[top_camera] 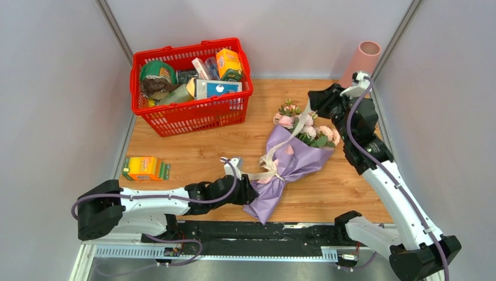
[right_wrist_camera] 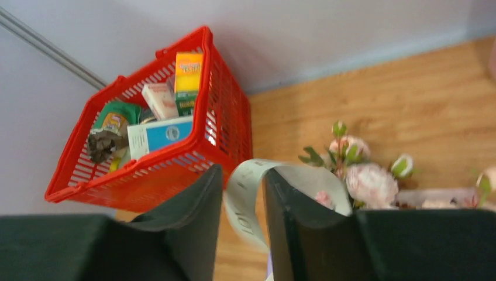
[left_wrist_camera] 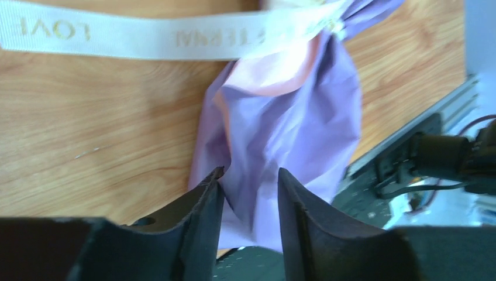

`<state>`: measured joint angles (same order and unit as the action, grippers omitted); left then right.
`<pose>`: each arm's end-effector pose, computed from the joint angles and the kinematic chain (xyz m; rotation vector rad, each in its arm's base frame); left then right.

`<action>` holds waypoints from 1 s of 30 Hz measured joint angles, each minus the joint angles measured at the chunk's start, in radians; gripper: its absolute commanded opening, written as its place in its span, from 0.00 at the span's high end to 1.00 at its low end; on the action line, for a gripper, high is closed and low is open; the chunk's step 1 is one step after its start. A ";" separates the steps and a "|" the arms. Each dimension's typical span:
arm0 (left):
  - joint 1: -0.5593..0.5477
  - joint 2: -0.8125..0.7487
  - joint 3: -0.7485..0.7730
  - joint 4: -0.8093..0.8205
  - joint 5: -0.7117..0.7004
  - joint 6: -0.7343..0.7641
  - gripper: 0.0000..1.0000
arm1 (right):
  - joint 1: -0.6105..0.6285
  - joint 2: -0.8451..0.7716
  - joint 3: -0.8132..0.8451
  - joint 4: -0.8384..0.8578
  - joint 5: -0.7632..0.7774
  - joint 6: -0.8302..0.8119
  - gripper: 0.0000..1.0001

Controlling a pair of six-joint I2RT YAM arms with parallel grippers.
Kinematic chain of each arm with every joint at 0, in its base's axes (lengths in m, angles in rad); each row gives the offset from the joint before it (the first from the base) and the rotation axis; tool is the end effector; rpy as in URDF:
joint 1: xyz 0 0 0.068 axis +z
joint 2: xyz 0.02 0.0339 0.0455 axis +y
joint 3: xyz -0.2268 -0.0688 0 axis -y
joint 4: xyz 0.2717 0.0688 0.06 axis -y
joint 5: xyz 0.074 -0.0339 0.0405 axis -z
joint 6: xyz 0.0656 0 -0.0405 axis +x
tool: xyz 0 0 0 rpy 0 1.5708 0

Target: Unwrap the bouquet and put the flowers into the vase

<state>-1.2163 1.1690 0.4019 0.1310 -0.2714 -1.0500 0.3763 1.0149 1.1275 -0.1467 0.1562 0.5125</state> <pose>0.1133 -0.2555 0.0954 0.0338 2.3550 -0.9380 0.2849 0.1016 0.3916 0.2337 1.6167 0.5617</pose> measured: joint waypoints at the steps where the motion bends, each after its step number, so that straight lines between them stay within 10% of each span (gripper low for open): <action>1: -0.001 -0.005 0.027 -0.024 -0.001 0.005 0.47 | 0.000 -0.014 -0.026 -0.028 -0.015 0.006 0.52; 15: 0.085 -0.070 0.331 -0.303 -0.085 0.122 0.34 | 0.000 -0.370 -0.471 -0.216 -0.332 0.108 0.50; 30: 0.249 0.245 0.343 -0.135 0.240 0.204 0.35 | 0.000 -0.456 -0.694 -0.199 -0.479 0.155 0.51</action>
<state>-0.9672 1.4139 0.7452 -0.0040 -0.0311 -0.8459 0.3763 0.5587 0.4339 -0.3458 -0.3225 0.6674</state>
